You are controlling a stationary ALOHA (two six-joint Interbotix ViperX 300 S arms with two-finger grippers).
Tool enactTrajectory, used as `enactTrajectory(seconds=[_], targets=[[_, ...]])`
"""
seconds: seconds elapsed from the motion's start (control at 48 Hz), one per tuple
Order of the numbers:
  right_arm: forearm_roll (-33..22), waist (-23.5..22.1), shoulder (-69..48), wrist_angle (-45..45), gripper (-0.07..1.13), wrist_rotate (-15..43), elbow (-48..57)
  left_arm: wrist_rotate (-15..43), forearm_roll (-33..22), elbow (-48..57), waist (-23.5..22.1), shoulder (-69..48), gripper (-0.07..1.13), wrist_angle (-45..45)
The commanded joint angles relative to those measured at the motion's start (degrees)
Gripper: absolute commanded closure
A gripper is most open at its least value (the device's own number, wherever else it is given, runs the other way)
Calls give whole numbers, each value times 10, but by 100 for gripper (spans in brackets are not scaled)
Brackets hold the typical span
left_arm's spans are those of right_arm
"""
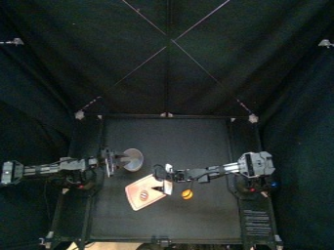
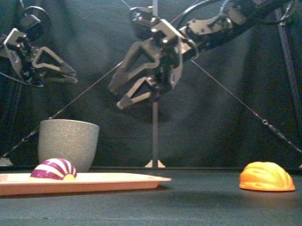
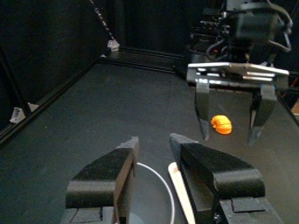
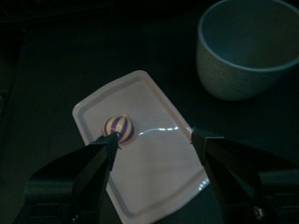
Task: Pick the onion then place it on the pink plate
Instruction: Drop onion on the pink plate and return to neutral
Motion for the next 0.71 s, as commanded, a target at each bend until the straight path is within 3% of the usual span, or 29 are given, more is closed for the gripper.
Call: enactTrajectory(seconds=[0.021, 0.375, 0.708], targets=[[-6, -18, -69, -50, 7, 0, 48, 2, -2, -7, 2, 1, 30, -3], [-26, -59, -164, -134, 7, 0, 163, 3, -2, -3, 3, 1, 30, -3], [-26, -77, -190, -139, 7, 0, 199, 0, -2, 4, 4, 1, 30, -3]])
